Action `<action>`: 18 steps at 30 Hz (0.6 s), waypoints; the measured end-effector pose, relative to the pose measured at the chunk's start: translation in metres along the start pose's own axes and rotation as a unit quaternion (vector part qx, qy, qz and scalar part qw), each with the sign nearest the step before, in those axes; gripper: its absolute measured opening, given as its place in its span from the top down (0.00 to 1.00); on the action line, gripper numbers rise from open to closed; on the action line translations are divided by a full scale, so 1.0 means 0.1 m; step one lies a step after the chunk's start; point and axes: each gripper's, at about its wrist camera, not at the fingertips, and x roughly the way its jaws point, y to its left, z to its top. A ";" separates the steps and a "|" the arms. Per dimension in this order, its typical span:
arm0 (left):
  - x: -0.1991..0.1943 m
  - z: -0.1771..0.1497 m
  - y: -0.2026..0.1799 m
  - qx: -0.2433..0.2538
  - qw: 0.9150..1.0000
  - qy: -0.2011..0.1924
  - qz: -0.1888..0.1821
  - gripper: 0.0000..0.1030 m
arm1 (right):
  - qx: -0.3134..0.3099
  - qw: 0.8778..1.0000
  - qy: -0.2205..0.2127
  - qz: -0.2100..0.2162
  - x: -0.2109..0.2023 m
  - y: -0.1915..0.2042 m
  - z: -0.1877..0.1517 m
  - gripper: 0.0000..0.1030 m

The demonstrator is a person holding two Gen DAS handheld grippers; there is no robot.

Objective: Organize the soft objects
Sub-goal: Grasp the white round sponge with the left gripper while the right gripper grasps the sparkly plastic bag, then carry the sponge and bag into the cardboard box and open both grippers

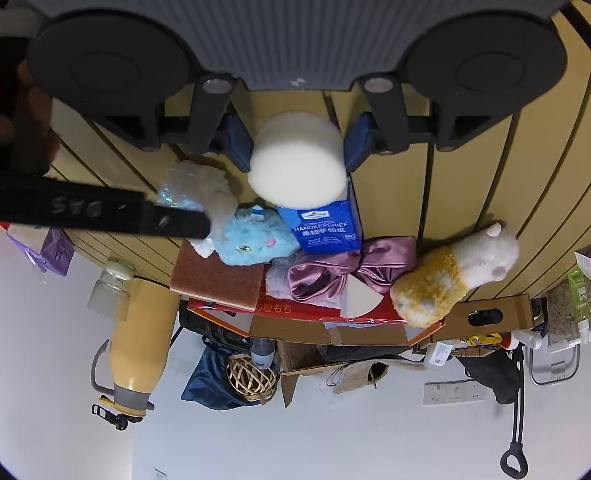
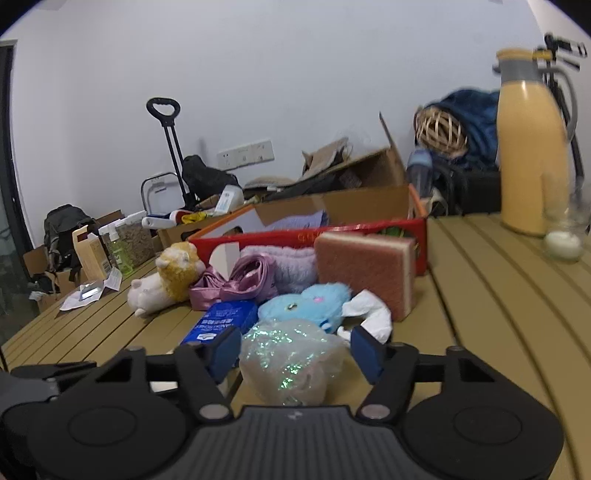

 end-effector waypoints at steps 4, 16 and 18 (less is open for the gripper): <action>-0.09 0.00 0.01 0.007 1.000 -0.011 -0.008 0.50 | 0.005 0.999 0.032 0.018 0.14 -0.02 -0.05 0.77; -0.96 -0.03 0.04 -0.010 0.998 -0.057 0.025 0.51 | -0.007 1.000 0.001 0.024 -0.56 0.21 -0.17 0.84; -1.15 -0.07 0.04 -0.018 0.997 -0.067 0.023 0.51 | -0.011 1.000 -0.006 0.021 -0.76 0.27 -0.21 0.84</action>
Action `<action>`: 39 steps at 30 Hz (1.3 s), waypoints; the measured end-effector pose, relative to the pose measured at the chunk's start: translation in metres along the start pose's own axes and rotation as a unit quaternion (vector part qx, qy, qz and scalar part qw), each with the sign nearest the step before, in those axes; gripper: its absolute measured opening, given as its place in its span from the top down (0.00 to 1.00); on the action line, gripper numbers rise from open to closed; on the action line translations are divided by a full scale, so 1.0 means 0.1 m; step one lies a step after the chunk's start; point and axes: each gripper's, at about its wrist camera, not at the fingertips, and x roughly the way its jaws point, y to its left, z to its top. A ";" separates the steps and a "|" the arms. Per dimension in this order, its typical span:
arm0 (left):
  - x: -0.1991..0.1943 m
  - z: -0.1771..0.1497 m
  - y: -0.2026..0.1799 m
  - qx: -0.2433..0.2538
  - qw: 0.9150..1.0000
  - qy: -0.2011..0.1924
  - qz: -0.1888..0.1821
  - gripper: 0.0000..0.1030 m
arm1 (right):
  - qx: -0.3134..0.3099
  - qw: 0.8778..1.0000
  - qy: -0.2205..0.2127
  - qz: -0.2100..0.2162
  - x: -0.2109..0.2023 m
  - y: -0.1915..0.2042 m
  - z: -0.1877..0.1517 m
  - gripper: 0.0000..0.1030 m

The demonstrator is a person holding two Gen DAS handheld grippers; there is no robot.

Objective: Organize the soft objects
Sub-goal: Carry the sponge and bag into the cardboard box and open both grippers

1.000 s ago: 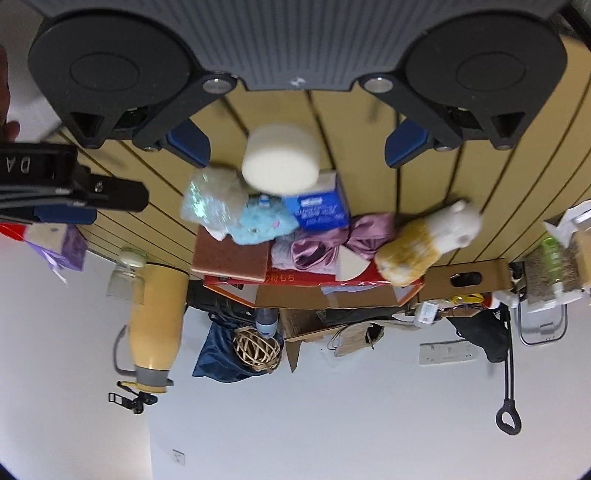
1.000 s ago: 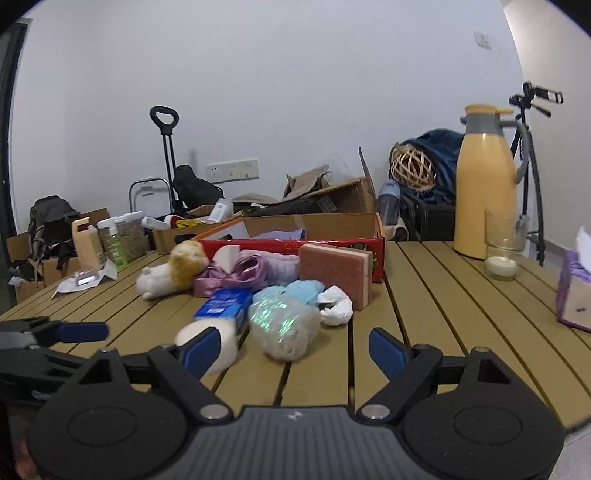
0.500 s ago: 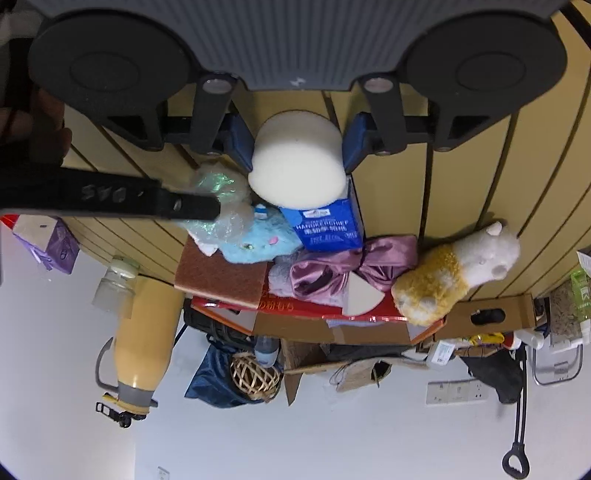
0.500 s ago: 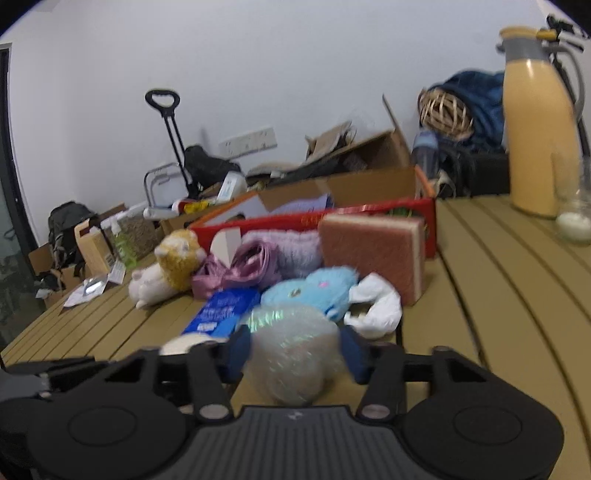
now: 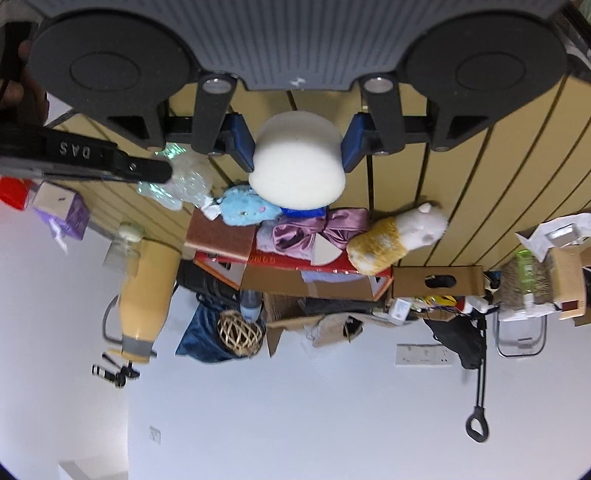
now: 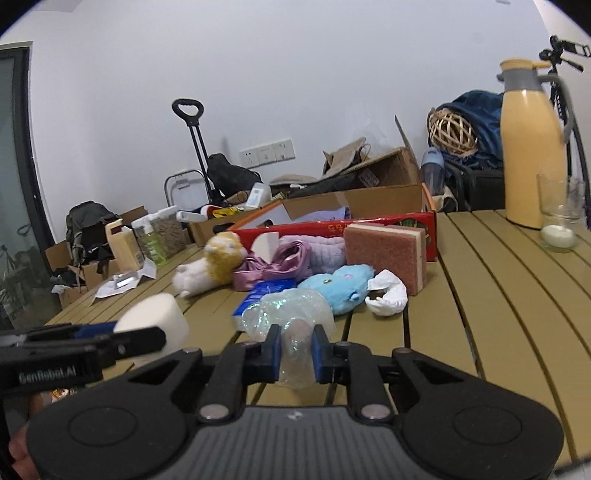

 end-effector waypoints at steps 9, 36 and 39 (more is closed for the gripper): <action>-0.49 0.01 0.00 -0.005 1.000 -0.028 -0.006 0.50 | -0.021 0.998 -0.035 -0.040 -0.68 0.21 -0.07 0.84; 3.03 2.12 -0.14 0.069 0.996 0.023 -0.051 0.49 | -0.019 0.998 0.052 -0.039 1.95 -1.35 2.03 0.84; 3.68 2.21 -0.22 0.070 0.995 0.062 -0.031 0.49 | -0.050 0.991 0.094 -0.076 2.63 -1.45 2.23 0.84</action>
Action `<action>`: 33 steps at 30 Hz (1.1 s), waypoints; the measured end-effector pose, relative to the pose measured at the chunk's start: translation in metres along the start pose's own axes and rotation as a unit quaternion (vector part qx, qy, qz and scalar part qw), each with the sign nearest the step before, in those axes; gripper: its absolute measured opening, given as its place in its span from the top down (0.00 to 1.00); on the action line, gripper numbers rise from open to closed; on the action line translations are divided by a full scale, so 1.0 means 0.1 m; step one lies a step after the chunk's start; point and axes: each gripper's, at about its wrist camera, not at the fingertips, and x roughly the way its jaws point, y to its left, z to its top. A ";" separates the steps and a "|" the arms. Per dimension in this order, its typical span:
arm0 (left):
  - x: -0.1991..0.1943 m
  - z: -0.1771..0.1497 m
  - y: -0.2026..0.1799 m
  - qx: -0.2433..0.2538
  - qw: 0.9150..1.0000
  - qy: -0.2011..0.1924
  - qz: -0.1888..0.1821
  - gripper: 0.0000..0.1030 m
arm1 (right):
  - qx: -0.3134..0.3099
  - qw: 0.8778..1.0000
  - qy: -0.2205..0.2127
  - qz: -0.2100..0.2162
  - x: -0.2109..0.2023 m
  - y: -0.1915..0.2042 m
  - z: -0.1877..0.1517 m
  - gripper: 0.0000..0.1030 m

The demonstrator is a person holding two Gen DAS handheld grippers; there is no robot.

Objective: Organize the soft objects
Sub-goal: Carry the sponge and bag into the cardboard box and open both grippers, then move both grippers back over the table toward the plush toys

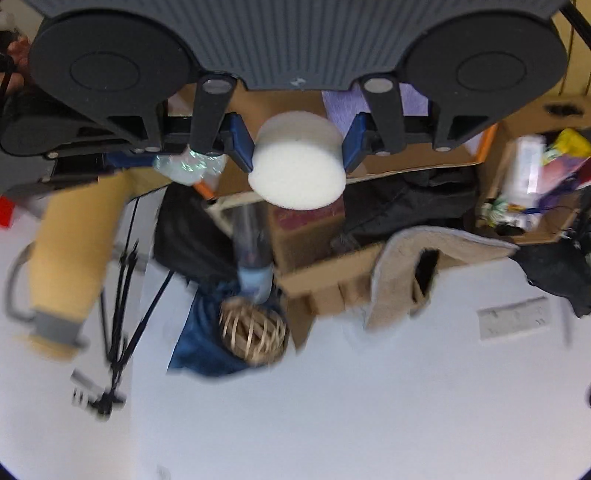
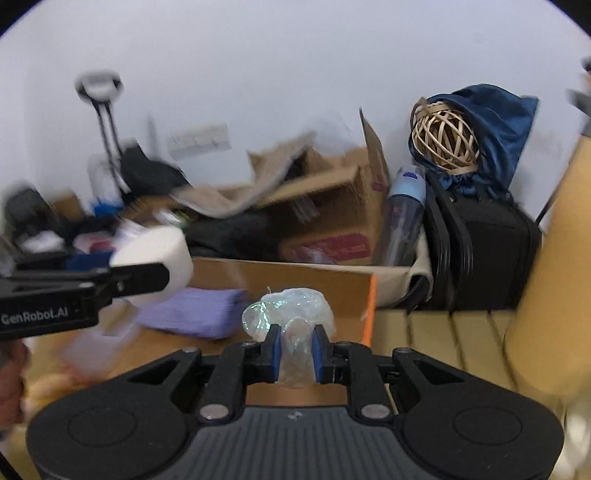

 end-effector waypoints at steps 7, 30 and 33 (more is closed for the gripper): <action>0.80 0.00 0.15 -0.060 0.995 0.072 0.021 0.38 | -0.065 0.994 0.062 -0.060 0.89 0.09 0.29 0.77; -2.22 -0.12 0.26 0.032 0.996 -0.045 0.064 0.20 | -0.080 0.994 -0.023 -0.064 -1.35 0.49 0.24 0.25; -2.73 -0.30 0.27 0.037 0.994 -0.066 0.076 0.19 | -0.092 0.994 -0.034 -0.052 -1.78 0.64 -0.03 0.23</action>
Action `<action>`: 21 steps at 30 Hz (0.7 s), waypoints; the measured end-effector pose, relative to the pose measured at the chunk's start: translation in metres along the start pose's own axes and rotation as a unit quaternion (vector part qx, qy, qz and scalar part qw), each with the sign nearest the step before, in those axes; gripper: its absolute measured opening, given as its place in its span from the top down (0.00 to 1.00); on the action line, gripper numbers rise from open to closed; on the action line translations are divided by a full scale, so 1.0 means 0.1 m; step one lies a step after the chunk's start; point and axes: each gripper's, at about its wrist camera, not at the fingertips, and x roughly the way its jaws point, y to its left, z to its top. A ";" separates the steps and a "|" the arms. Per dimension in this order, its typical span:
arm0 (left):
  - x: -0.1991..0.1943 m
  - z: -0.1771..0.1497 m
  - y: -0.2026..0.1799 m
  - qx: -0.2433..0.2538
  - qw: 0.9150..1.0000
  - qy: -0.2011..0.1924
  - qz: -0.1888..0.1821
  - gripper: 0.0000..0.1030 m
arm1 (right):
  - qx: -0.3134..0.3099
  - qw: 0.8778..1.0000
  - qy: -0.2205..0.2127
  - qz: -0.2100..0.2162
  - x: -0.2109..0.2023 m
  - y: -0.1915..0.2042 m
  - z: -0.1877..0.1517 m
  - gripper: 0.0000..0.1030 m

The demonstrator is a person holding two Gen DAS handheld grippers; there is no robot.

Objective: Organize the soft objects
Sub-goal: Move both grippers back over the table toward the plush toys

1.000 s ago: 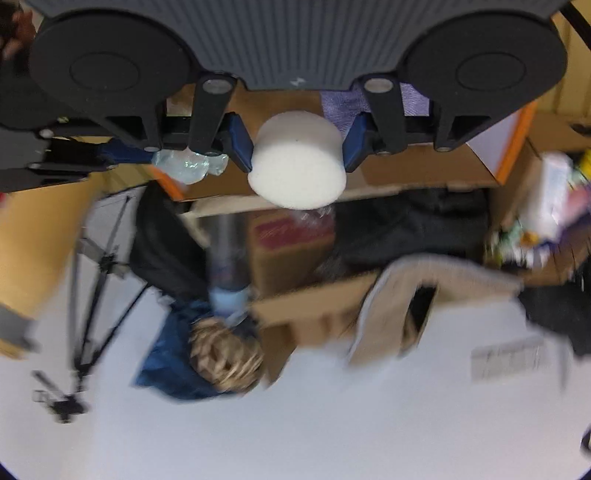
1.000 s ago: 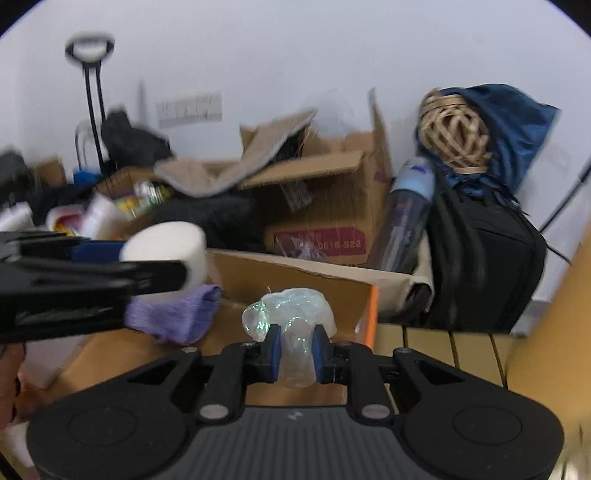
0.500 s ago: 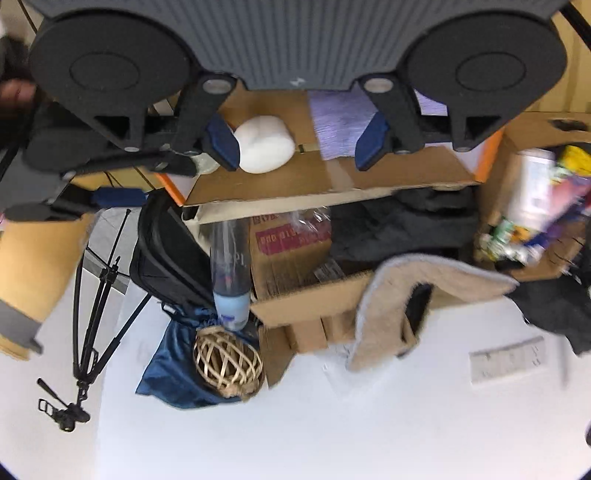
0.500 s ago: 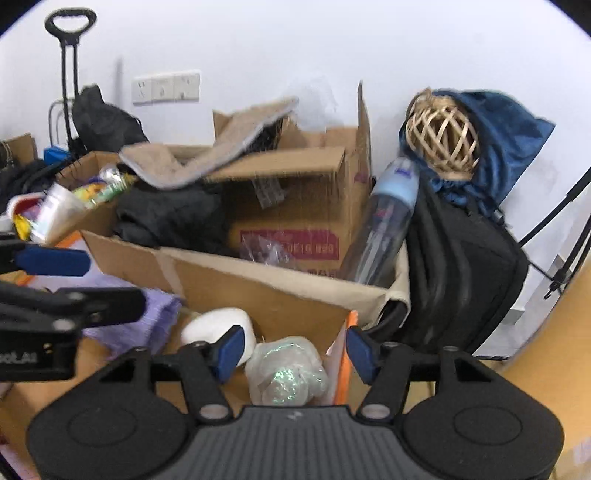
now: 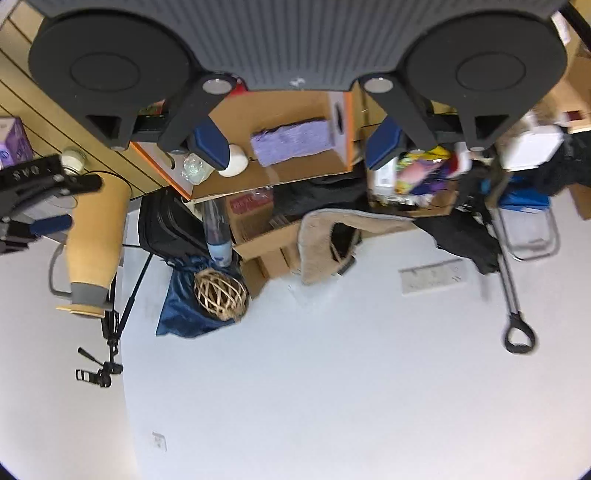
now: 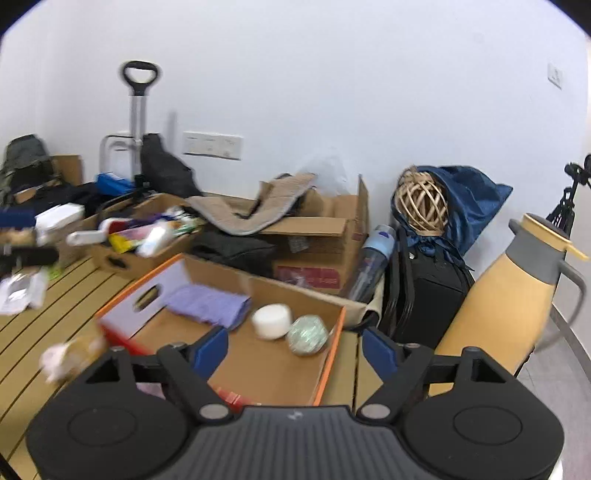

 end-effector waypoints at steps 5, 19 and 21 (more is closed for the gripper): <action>-0.80 -0.38 0.08 -0.020 0.999 -0.037 0.005 0.13 | 0.010 0.999 -0.035 0.001 -0.75 0.27 -0.45 0.23; -2.54 -2.30 -0.13 -0.116 0.991 -0.064 0.031 0.01 | 0.035 0.989 -0.136 0.046 -2.43 1.24 -2.27 0.17; -2.58 -2.49 -0.19 -0.119 0.991 -0.045 0.032 0.01 | 0.049 0.987 -0.140 0.058 -2.56 1.34 -2.51 0.14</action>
